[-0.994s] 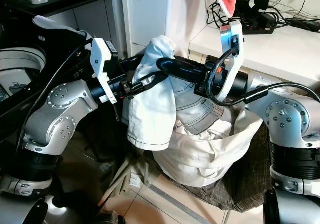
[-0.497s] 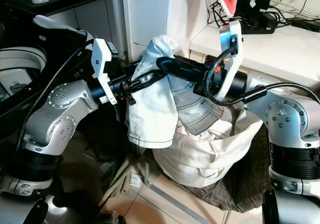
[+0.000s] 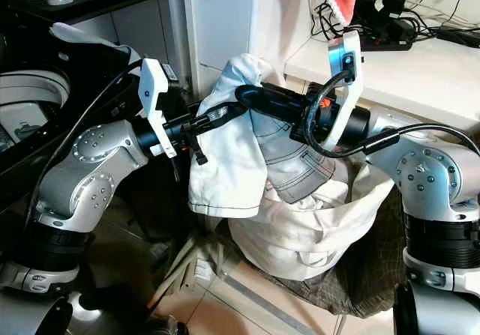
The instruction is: Clothes washing
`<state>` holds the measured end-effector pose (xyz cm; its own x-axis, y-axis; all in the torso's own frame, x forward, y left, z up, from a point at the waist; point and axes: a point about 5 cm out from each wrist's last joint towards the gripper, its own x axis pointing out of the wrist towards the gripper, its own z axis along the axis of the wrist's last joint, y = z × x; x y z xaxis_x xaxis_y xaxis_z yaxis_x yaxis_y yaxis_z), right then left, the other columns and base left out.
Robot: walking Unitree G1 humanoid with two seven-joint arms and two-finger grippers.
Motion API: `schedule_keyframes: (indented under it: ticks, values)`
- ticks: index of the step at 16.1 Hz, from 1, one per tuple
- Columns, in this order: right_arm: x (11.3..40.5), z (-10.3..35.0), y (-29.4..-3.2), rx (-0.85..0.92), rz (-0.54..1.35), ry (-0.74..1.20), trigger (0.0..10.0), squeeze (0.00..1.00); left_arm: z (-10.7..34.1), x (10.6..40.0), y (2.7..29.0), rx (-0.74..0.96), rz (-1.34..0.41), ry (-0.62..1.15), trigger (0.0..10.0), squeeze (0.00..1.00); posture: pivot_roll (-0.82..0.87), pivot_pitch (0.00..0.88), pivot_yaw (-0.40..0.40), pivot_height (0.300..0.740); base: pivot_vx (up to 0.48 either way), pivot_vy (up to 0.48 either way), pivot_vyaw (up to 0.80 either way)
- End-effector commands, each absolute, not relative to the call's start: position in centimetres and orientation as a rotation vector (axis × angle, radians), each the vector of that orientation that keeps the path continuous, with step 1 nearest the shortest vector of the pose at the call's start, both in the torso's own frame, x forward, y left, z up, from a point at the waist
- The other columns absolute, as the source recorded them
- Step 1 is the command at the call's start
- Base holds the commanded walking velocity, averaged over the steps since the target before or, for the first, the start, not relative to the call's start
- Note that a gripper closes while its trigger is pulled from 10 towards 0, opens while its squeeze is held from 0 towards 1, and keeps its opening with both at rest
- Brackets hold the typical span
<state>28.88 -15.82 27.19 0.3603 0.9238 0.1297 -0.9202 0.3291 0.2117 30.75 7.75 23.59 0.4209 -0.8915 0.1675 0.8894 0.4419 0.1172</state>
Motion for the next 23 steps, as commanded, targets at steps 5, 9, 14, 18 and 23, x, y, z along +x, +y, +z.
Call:
schedule_keyframes:
  ticks: [5, 9, 14, 18, 23]
  values:
    - [29.0, 29.8, -16.9, 0.288, 1.176, -0.121, 10.0, 1.00, 23.5, 32.5, 10.4, 0.116, -0.935, -0.152, 0.0, 0.00, 0.02, 0.000, 0.003, 0.740, 0.000, 0.000, 0.00]
    - [27.8, 31.5, -17.5, 0.264, 1.161, -0.216, 10.0, 0.00, 28.1, 33.8, 17.7, 0.317, -0.707, -0.198, 0.0, 0.00, 0.01, 0.000, 0.023, 0.740, 0.000, 0.000, 0.00]
    - [27.2, 30.8, -16.7, 0.228, 1.161, -0.203, 10.0, 0.00, 39.6, 34.0, 26.5, 0.705, -0.104, -0.432, 0.0, 0.00, 0.02, 0.000, 0.019, 0.740, 0.000, 0.000, 0.00]
    - [27.4, 30.8, -15.9, 0.235, 1.162, -0.213, 10.0, 0.00, 46.6, 31.1, 30.1, 1.152, 0.586, -0.642, 0.0, 0.00, 0.03, 0.000, 0.016, 0.740, 0.000, 0.000, 0.00]
    - [27.2, 30.2, -14.8, 0.239, 1.181, -0.200, 10.0, 0.00, 45.0, 33.0, 29.9, 1.286, 0.658, -0.640, 0.0, 0.00, 0.02, 0.000, 0.021, 0.740, 0.000, 0.000, 0.00]
